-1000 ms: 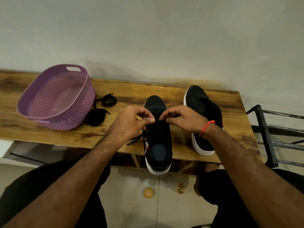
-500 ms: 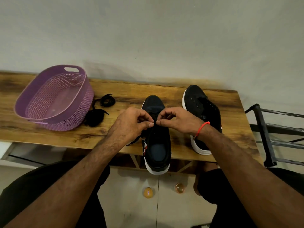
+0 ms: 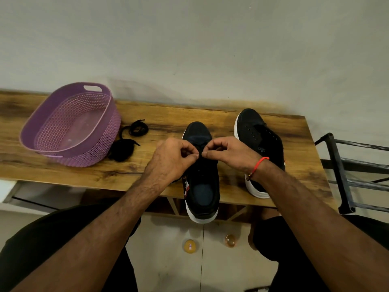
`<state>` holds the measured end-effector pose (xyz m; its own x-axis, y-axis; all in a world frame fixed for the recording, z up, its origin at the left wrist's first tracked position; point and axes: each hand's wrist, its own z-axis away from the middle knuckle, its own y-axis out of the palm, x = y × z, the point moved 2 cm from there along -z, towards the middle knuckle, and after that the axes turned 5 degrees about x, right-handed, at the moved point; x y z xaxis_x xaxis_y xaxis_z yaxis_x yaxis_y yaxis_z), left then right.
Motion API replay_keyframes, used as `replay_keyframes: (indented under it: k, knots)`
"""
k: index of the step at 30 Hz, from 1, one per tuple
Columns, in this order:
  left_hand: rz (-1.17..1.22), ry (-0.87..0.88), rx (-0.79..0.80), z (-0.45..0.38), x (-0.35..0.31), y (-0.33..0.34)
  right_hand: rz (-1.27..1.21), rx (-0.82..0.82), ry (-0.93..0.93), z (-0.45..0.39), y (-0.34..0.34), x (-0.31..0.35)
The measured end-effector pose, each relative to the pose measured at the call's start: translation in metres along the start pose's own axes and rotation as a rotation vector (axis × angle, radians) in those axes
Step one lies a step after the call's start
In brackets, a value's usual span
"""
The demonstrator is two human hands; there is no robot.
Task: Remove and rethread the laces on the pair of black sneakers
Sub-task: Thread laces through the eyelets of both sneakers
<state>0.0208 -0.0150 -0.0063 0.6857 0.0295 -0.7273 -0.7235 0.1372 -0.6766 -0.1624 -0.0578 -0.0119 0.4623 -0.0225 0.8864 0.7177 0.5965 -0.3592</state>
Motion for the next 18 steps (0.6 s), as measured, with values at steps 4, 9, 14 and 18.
replay_keyframes:
  k: [4, 9, 14, 18]
  knots:
    - [-0.002, 0.009, -0.023, 0.000, 0.000, 0.001, -0.011, -0.023, 0.020, -0.001, -0.001, -0.001]
    - [0.049, 0.011, 0.030, -0.001, -0.002, -0.005, -0.006, -0.020, 0.051, -0.002, 0.000, -0.001]
    - [0.174, -0.012, 0.141, -0.003, 0.002, -0.012, 0.006, -0.023, 0.047, 0.000, -0.001, 0.002]
    - [0.186, -0.001, 0.071, 0.000, -0.003, -0.004, 0.007, -0.036, 0.047, -0.002, 0.000, 0.001]
